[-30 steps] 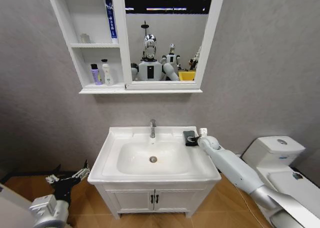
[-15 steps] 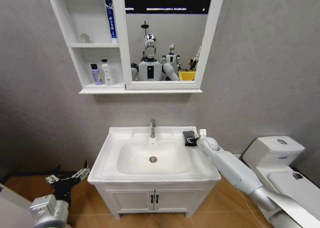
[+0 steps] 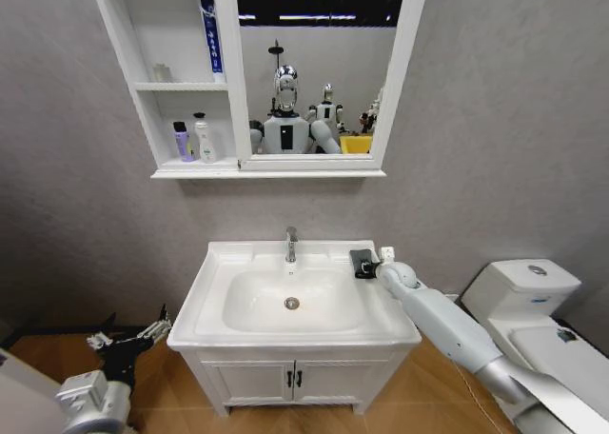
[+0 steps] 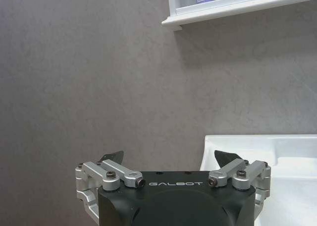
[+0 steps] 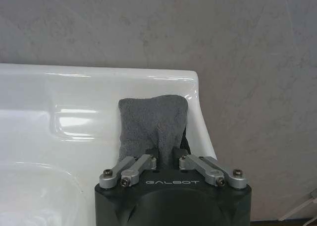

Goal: Move facial cleanser and shampoo from washbasin to cabinet, then wipe washbasin with towel.

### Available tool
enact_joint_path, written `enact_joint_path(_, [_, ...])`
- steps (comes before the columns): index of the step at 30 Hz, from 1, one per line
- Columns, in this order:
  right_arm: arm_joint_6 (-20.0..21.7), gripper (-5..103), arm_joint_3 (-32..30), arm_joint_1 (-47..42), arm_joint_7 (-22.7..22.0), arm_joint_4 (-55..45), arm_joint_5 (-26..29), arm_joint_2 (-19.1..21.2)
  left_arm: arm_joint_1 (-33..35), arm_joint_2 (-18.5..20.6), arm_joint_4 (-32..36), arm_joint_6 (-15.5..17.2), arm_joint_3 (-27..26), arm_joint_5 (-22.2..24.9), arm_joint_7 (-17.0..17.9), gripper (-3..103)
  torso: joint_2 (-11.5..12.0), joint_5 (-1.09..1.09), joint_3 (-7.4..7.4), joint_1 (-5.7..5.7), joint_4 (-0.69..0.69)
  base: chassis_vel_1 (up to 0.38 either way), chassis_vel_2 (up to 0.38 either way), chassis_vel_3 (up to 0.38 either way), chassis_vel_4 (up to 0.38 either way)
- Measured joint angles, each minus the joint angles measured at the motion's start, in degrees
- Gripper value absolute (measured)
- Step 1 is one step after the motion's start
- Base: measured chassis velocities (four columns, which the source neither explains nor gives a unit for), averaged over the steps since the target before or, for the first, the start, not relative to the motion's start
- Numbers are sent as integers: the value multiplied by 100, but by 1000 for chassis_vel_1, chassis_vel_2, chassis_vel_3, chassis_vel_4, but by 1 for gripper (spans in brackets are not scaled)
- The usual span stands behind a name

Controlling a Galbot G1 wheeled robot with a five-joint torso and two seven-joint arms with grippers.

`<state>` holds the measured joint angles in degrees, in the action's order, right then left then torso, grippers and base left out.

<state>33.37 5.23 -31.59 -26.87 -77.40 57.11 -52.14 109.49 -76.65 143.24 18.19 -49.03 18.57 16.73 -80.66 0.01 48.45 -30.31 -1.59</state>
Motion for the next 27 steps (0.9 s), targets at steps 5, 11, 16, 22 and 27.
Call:
enact_joint_path(5, [-26,8,-71,-62,12,-9,-22,-1,0,0,0,0,0,0,0,100,0,0,0,0,0,0,0,0,0])
enact_joint_path(11, [-57,2,-222,-231,10,-113,-76,15,0,0,0,0,0,0,0,100,0,0,0,0,1,0,0,0,0])
enact_joint_path(16, [-152,1,-306,-388,74,-385,-302,101,0,0,0,0,0,0,0,100,0,0,0,0,-3,0,0,0,0])
enact_joint_path(22, [-189,1,-390,-527,-108,-1198,-329,193,0,0,0,0,0,0,-1,100,0,-1,0,0,1,0,0,0,0])
enact_joint_path(27, [-98,1,-416,-607,-333,-1845,-236,195,0,0,0,0,0,0,-1,100,0,-1,0,0,1,0,0,0,0])
